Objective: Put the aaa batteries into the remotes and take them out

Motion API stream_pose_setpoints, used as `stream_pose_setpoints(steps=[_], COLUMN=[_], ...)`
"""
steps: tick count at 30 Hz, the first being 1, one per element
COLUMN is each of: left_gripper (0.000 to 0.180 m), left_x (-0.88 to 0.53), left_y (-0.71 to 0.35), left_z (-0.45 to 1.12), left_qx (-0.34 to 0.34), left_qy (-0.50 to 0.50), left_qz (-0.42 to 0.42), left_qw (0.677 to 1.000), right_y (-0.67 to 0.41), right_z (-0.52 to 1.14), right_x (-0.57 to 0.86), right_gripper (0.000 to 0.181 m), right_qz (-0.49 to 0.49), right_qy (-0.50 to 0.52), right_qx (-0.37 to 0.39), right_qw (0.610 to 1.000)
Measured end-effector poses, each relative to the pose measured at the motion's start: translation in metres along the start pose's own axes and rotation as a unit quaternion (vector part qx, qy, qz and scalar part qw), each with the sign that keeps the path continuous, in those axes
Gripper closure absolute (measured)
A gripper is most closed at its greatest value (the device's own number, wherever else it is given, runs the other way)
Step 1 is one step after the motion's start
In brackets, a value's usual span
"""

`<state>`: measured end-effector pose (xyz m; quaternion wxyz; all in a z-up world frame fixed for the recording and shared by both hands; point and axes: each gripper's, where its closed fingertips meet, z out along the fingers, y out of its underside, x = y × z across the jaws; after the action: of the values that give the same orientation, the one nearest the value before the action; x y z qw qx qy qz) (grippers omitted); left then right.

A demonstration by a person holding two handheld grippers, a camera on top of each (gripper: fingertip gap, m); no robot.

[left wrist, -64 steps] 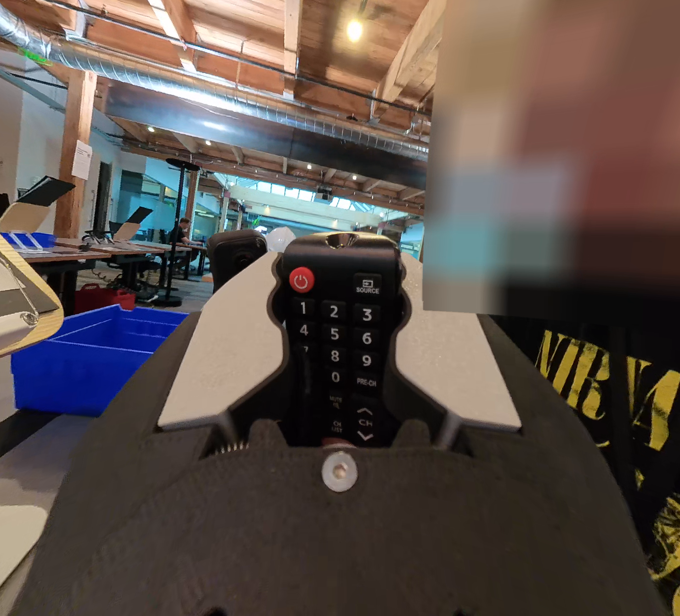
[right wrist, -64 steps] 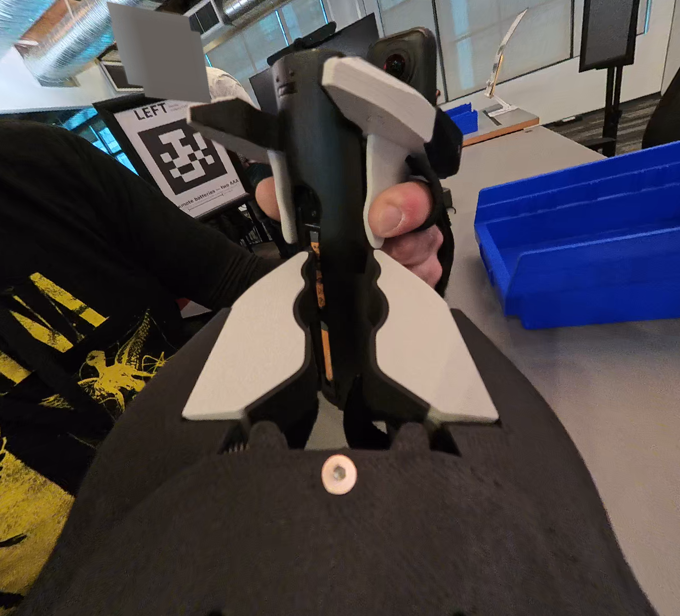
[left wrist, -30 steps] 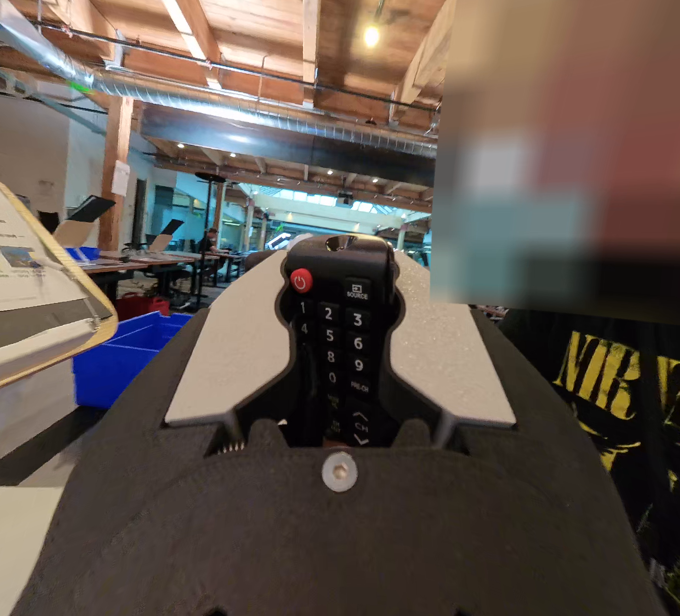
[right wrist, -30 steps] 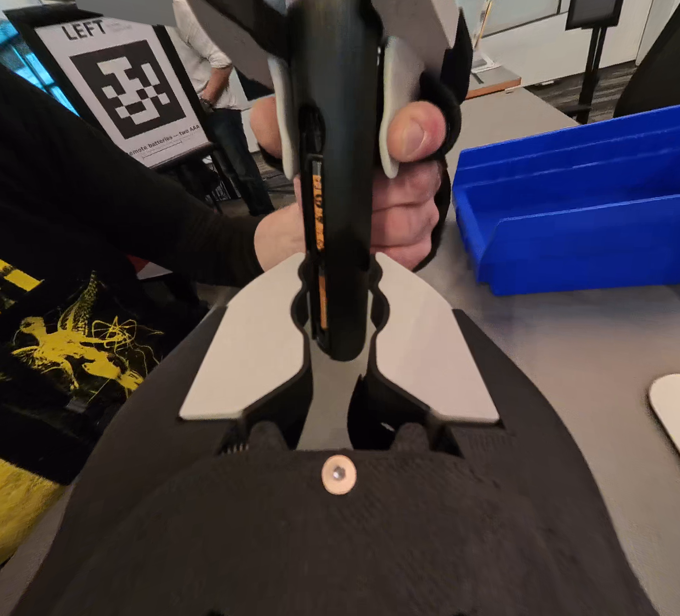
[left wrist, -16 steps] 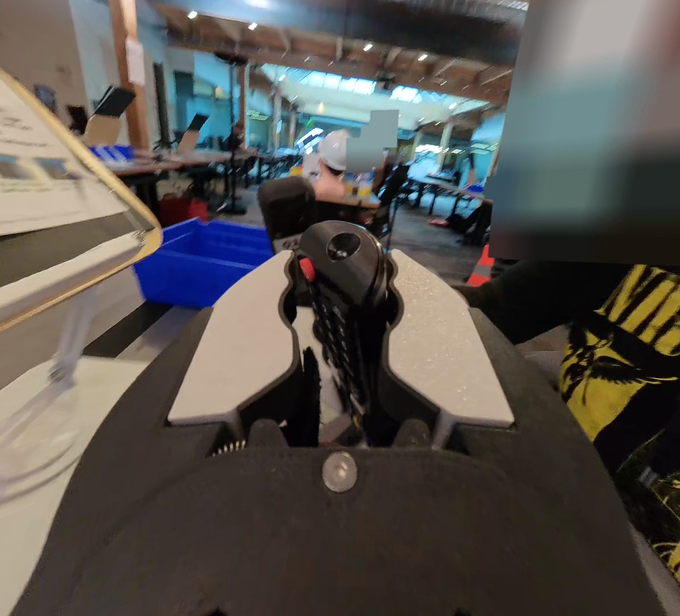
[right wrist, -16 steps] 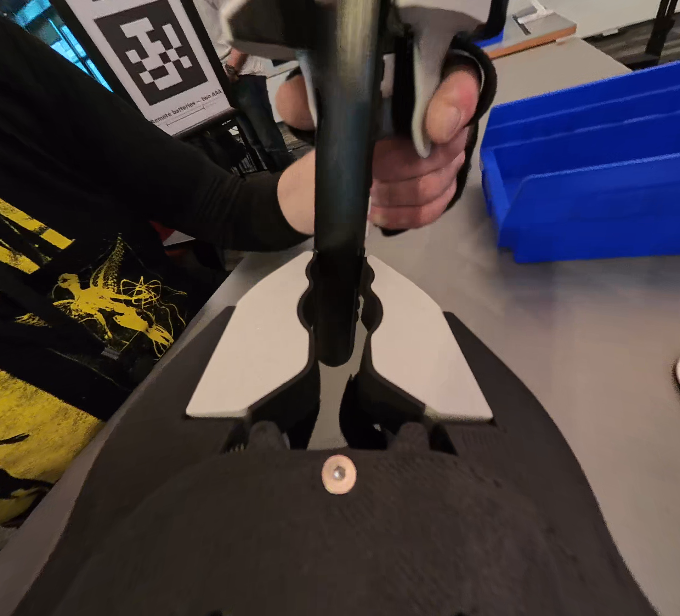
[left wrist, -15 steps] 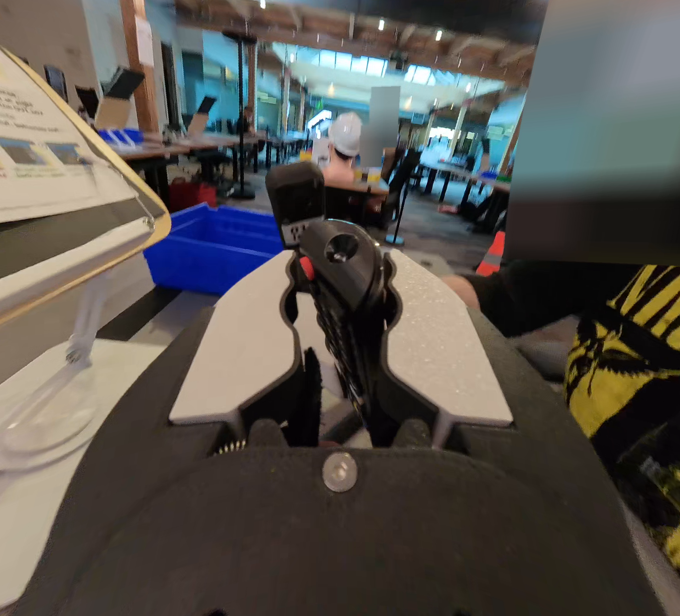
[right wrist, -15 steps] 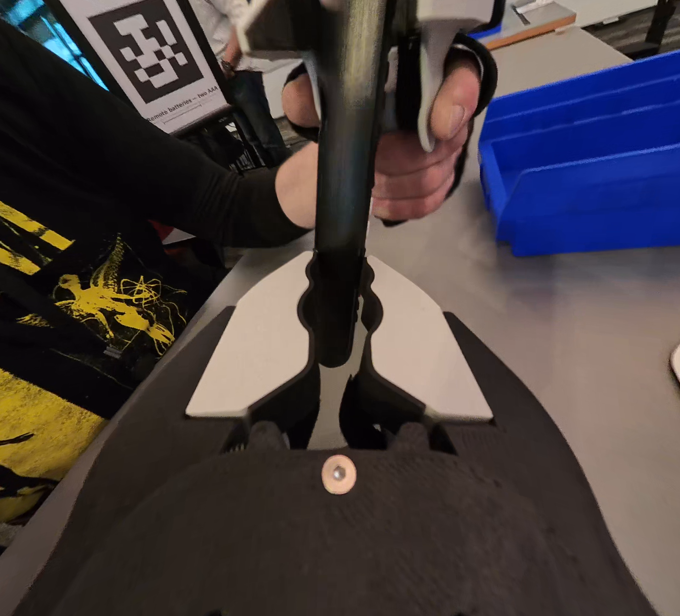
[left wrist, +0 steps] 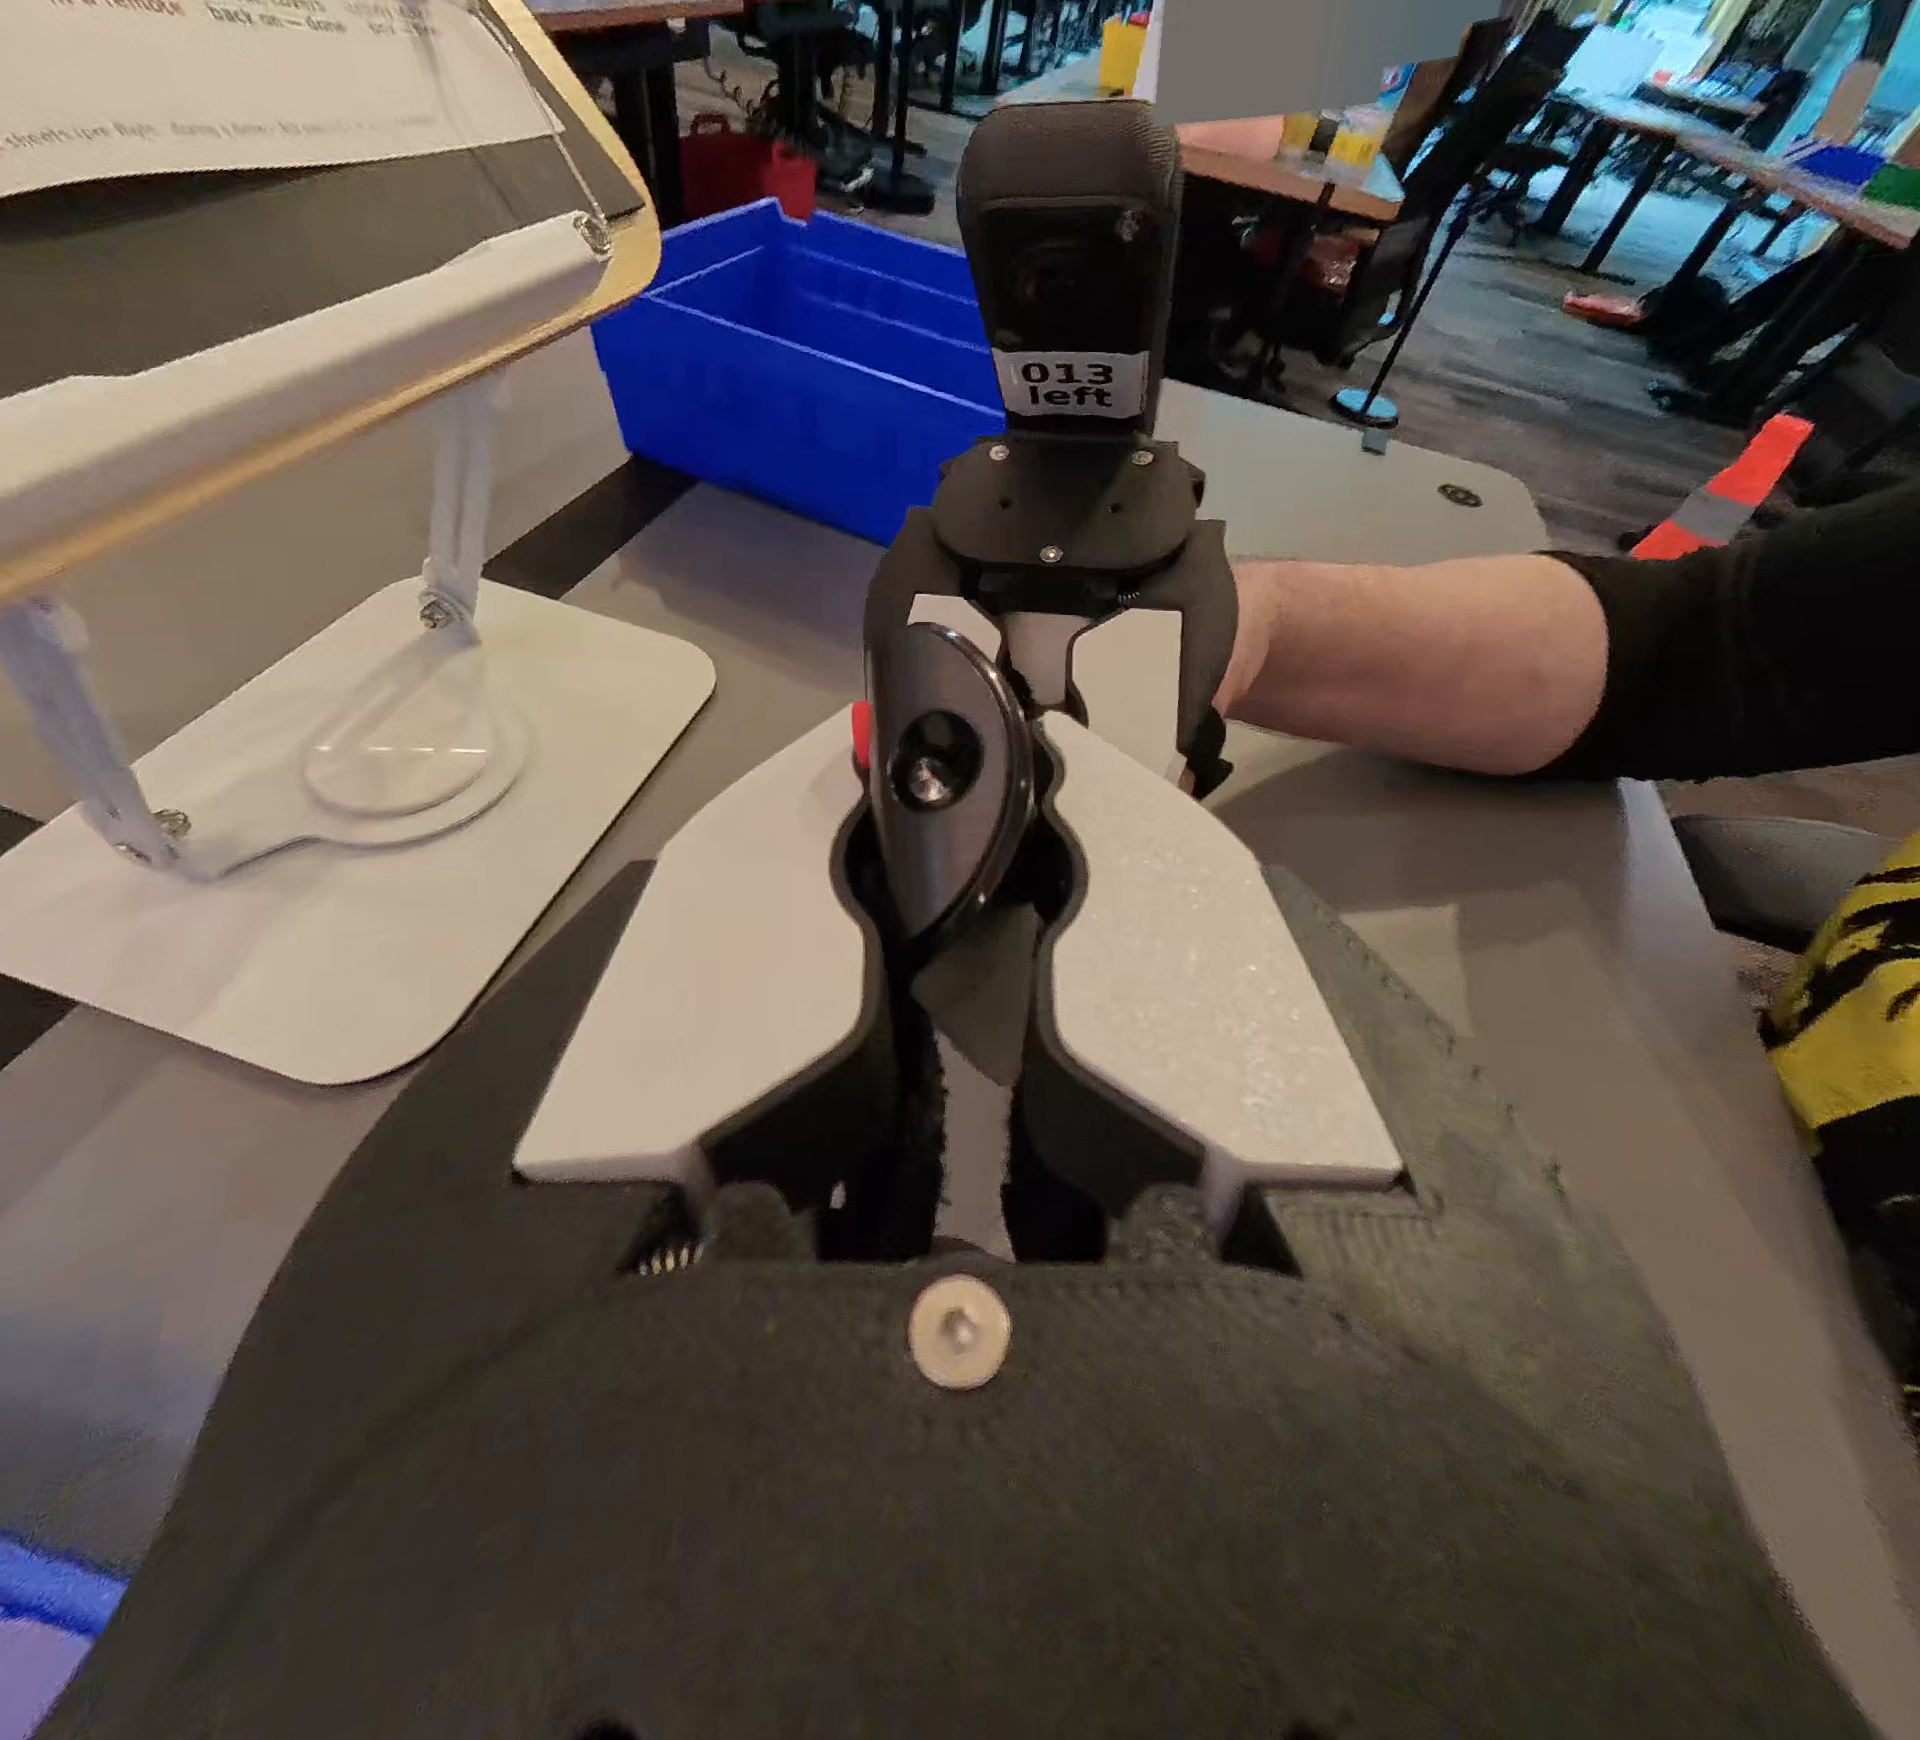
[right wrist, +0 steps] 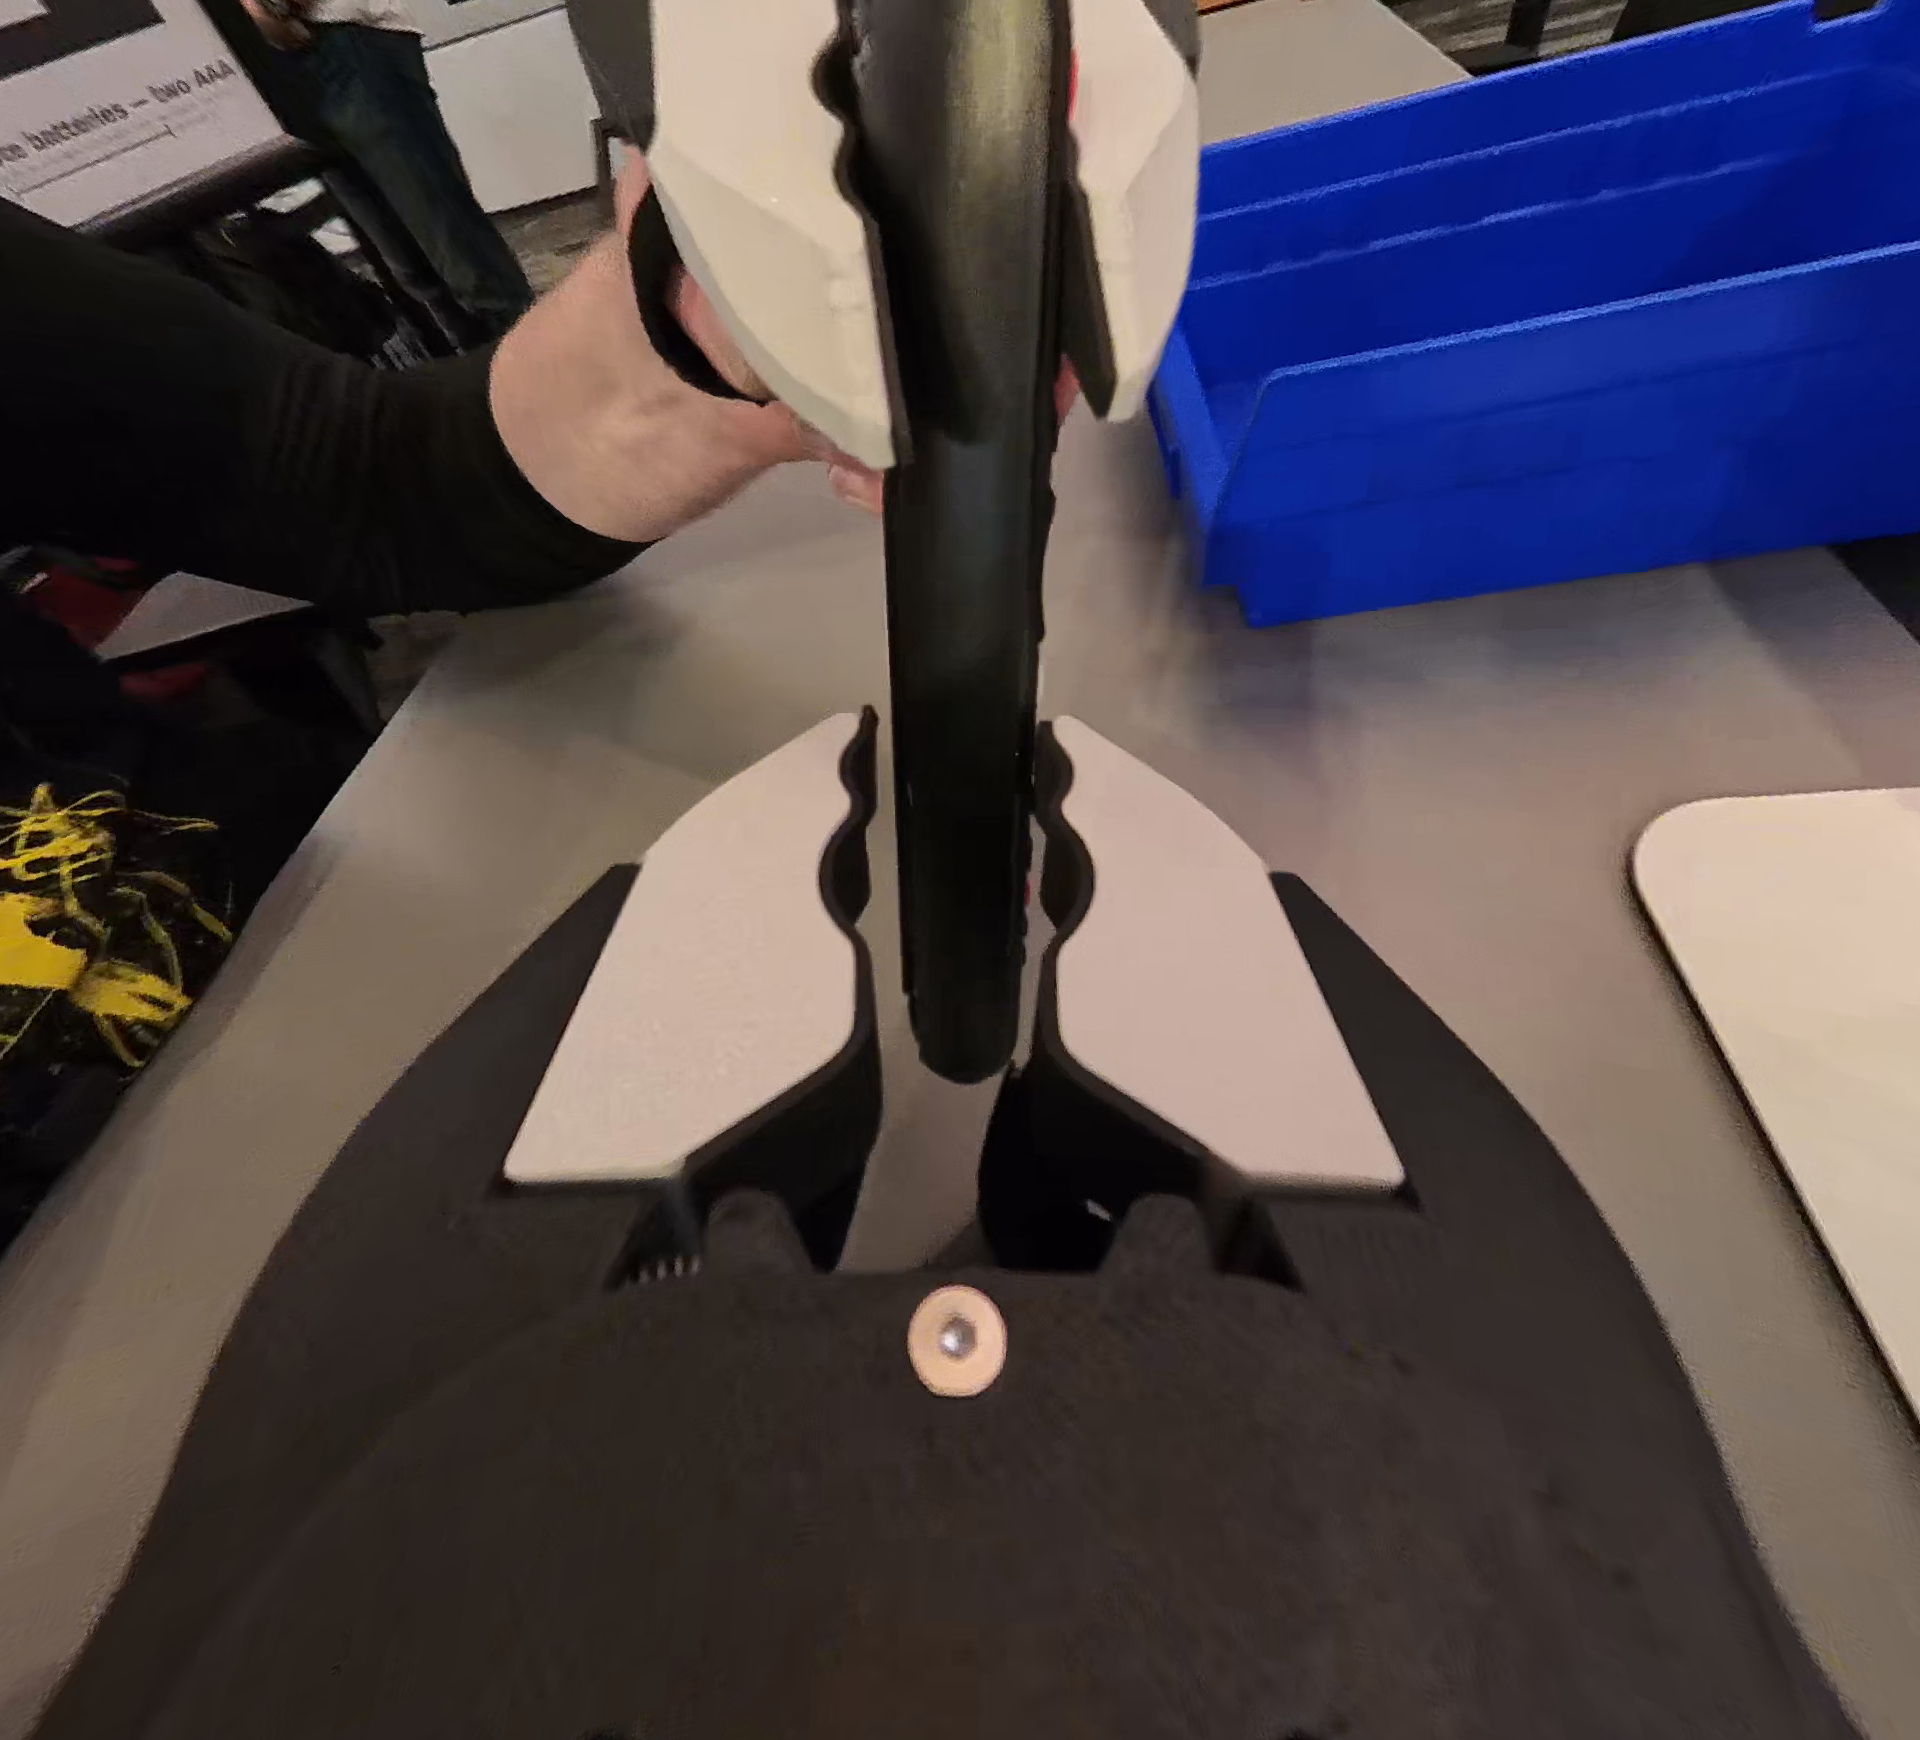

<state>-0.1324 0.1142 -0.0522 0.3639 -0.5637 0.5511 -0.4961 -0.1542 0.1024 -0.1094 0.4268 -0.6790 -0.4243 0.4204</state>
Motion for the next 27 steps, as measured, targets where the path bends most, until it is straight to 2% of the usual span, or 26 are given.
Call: stream_pose_setpoints(steps=[2, 12, 16, 18, 23, 27], left_gripper=[0.156, 0.156, 0.156, 0.156, 0.156, 0.156], left_x=[0.0, -0.001, -0.012, -0.012, -0.01, -0.014], left_y=[0.001, 0.012, 0.013, 0.015, 0.017, 0.027], left_z=[0.001, 0.016, 0.014, 0.015, 0.02, 0.024], left_qx=[-0.01, -0.029, -0.01, -0.007, -0.013, -0.025], left_qy=[-0.001, -0.02, -0.022, -0.017, -0.02, -0.029], left_qz=[0.002, 0.003, -0.023, -0.029, -0.022, -0.025], left_qw=[1.0, 0.999, 0.999, 0.999, 0.999, 0.999], right_y=[0.002, 0.022, 0.016, 0.003, 0.003, 0.015], right_z=[0.002, 0.011, 0.012, 0.01, 0.009, 0.014], right_x=[0.002, 0.013, 0.016, 0.014, 0.017, 0.021], right_gripper=[0.159, 0.16, 0.158, 0.153, 0.159, 0.159], right_qz=[-0.006, -0.021, -0.001, 0.033, 0.03, 0.033], right_qy=[0.01, 0.058, 0.05, 0.025, 0.034, 0.049], right_qx=[0.0, -0.085, -0.03, 0.031, 0.038, 0.014], right_qw=[1.0, 0.994, 0.998, 0.999, 0.998, 0.998])
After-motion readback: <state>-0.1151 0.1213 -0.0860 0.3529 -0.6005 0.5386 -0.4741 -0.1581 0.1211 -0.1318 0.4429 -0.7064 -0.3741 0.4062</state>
